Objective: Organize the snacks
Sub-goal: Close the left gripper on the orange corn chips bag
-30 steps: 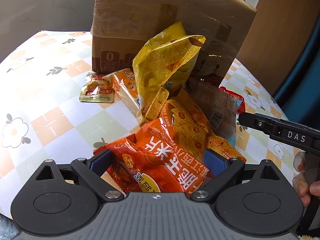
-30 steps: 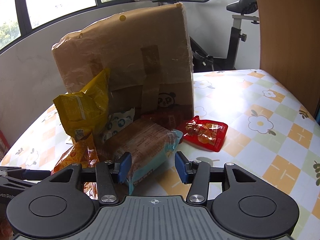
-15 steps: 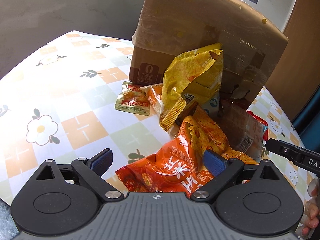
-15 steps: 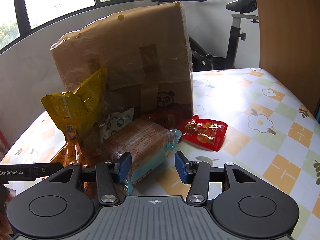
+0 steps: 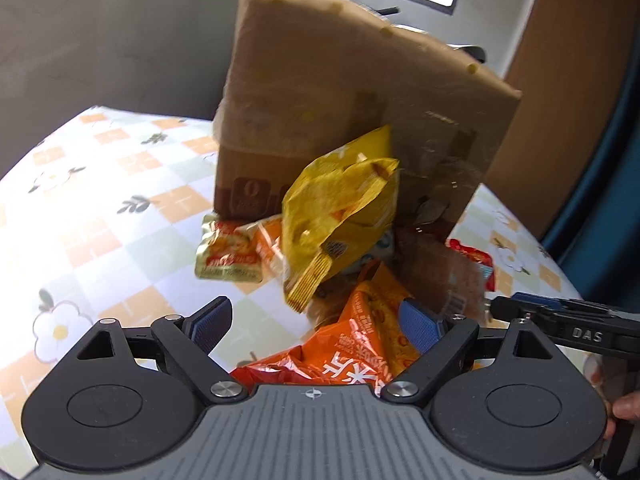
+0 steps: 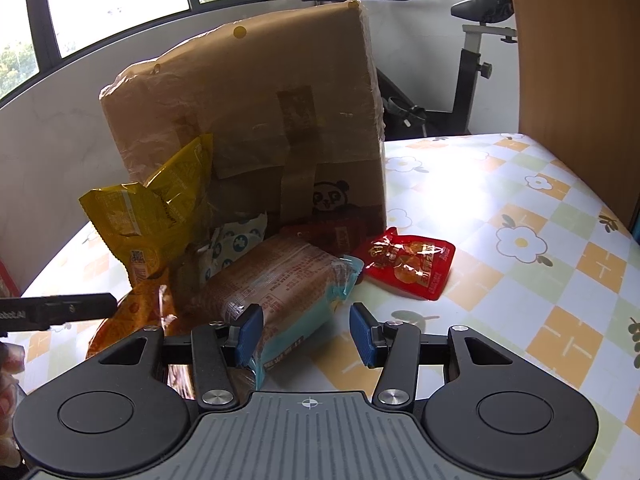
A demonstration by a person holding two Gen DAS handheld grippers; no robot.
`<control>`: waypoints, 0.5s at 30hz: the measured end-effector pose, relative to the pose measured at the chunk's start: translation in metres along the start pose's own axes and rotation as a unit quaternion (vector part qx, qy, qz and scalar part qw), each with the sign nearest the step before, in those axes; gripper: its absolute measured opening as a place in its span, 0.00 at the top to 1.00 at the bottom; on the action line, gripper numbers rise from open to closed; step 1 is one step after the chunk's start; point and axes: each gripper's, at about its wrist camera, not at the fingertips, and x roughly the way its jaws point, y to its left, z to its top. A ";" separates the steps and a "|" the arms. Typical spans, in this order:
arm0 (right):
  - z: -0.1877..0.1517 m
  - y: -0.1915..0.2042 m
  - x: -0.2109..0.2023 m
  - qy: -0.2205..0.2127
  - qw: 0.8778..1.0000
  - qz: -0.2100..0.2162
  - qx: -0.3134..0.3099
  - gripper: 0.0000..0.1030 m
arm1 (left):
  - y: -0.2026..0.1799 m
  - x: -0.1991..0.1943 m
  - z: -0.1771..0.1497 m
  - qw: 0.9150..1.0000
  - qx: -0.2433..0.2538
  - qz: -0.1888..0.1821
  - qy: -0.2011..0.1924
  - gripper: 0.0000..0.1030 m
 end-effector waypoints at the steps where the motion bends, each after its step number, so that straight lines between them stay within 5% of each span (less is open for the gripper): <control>1: 0.000 0.000 0.000 0.000 1.000 0.000 0.000 0.56 | -0.003 -0.004 0.002 1.000 0.022 -0.015 -0.002 0.10; 8: -0.001 -0.002 0.000 0.000 1.000 -0.001 0.006 0.56 | -0.027 -0.010 -0.013 0.984 0.162 -0.073 0.019 0.08; 15: -0.001 -0.003 0.001 0.002 1.000 -0.001 0.008 0.56 | -0.030 0.005 -0.033 0.977 0.192 -0.086 0.034 0.08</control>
